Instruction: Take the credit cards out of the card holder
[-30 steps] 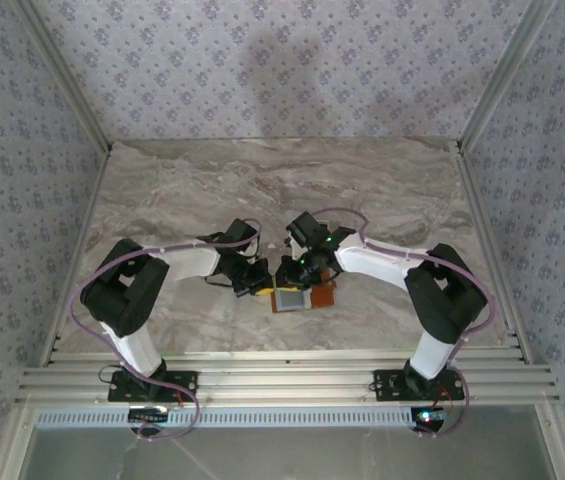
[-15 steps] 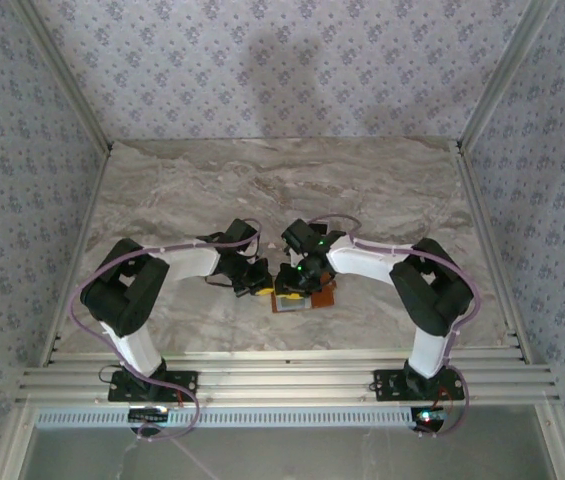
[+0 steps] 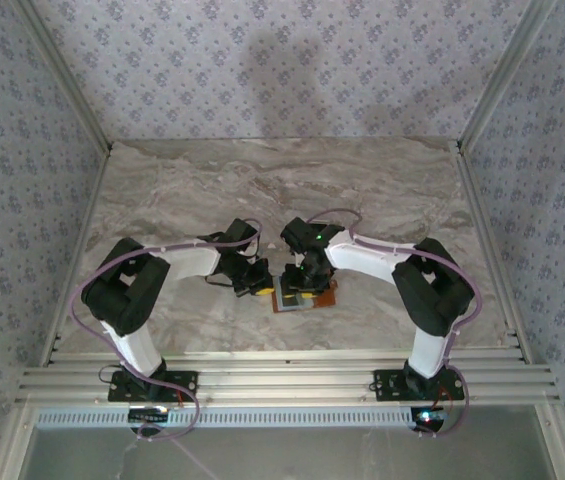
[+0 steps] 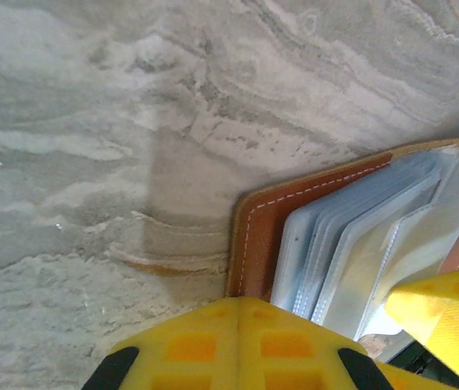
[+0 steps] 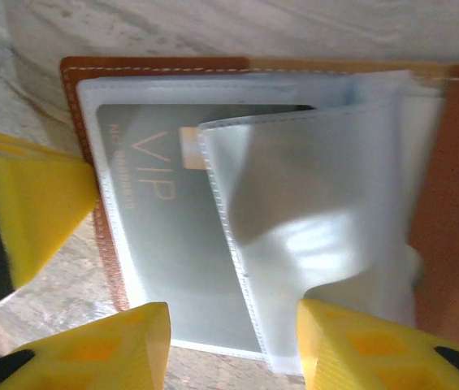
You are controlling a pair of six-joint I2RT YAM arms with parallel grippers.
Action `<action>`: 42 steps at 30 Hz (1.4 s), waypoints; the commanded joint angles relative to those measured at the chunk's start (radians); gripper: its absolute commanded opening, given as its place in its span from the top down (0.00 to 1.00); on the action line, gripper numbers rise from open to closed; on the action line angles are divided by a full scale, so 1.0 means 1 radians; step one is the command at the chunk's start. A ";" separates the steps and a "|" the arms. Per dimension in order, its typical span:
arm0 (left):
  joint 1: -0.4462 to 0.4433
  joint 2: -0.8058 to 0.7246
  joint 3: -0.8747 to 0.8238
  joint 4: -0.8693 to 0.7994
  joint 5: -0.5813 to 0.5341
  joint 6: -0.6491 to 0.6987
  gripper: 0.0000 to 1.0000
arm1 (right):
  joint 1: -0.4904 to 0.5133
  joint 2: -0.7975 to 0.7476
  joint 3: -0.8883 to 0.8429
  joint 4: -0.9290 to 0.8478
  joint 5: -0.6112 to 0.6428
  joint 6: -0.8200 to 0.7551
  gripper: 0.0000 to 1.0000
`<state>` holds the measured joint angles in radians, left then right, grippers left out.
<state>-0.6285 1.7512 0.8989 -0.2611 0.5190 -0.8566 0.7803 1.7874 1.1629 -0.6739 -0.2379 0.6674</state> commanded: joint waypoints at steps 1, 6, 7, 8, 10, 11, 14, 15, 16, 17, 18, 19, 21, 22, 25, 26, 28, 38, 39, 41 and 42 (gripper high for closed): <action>0.003 0.031 0.008 -0.043 -0.008 0.018 0.95 | 0.011 -0.011 0.069 -0.141 0.123 -0.030 0.49; 0.002 0.031 0.010 -0.044 -0.003 0.018 0.95 | 0.022 -0.008 0.108 -0.226 0.221 -0.029 0.44; 0.002 0.031 0.012 -0.044 -0.003 0.019 0.95 | 0.024 -0.007 0.113 -0.235 0.233 -0.029 0.44; 0.003 0.031 0.013 -0.045 -0.002 0.019 0.95 | 0.025 -0.004 0.115 -0.243 0.240 -0.029 0.43; 0.002 0.032 0.012 -0.046 -0.004 0.019 0.95 | 0.026 0.001 0.122 -0.259 0.259 -0.030 0.43; 0.002 0.032 0.013 -0.046 -0.004 0.019 0.95 | 0.027 0.005 0.123 -0.265 0.272 -0.030 0.43; 0.001 0.030 0.014 -0.048 -0.005 0.016 0.95 | 0.028 0.011 0.125 -0.284 0.293 -0.030 0.43; 0.003 0.030 0.014 -0.050 -0.006 0.019 0.95 | 0.028 0.011 0.124 -0.289 0.299 -0.031 0.43; 0.001 0.028 0.015 -0.052 -0.007 0.019 0.95 | 0.028 0.012 0.122 -0.296 0.308 -0.029 0.44; 0.002 0.028 0.015 -0.052 -0.008 0.019 0.95 | 0.028 0.012 0.122 -0.303 0.318 -0.029 0.44; 0.002 0.027 0.016 -0.057 -0.009 0.020 0.95 | 0.027 0.012 0.121 -0.308 0.327 -0.029 0.44; 0.003 0.027 0.018 -0.058 -0.008 0.022 0.95 | 0.027 0.010 0.120 -0.312 0.332 -0.030 0.44; 0.002 0.025 0.020 -0.066 -0.013 0.023 0.95 | 0.026 0.012 0.116 -0.316 0.342 -0.030 0.45; 0.001 0.025 0.022 -0.067 -0.014 0.025 0.95 | 0.026 0.013 0.113 -0.317 0.349 -0.029 0.45; 0.003 0.025 0.028 -0.074 -0.016 0.027 0.95 | 0.023 0.018 0.103 -0.322 0.378 -0.028 0.45; 0.002 0.025 0.027 -0.075 -0.018 0.027 0.95 | 0.021 0.020 0.097 -0.321 0.389 -0.028 0.45; 0.002 0.026 0.031 -0.075 -0.019 0.027 0.95 | 0.012 0.030 0.083 -0.312 0.405 -0.026 0.46; 0.002 0.018 0.038 -0.087 -0.022 0.028 0.95 | -0.006 0.055 0.038 -0.278 0.459 -0.015 0.48; 0.003 0.015 0.038 -0.089 -0.025 0.027 0.95 | -0.007 0.043 0.038 -0.273 0.460 -0.013 0.50; 0.002 0.011 0.044 -0.094 -0.028 0.028 0.95 | -0.008 0.024 0.003 -0.277 0.465 -0.009 0.53; 0.003 0.009 0.047 -0.097 -0.030 0.030 0.95 | -0.009 0.012 0.003 -0.279 0.468 -0.008 0.53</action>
<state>-0.6285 1.7573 0.9207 -0.3004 0.5137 -0.8455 0.7765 1.8359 1.1870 -0.9340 0.1894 0.6392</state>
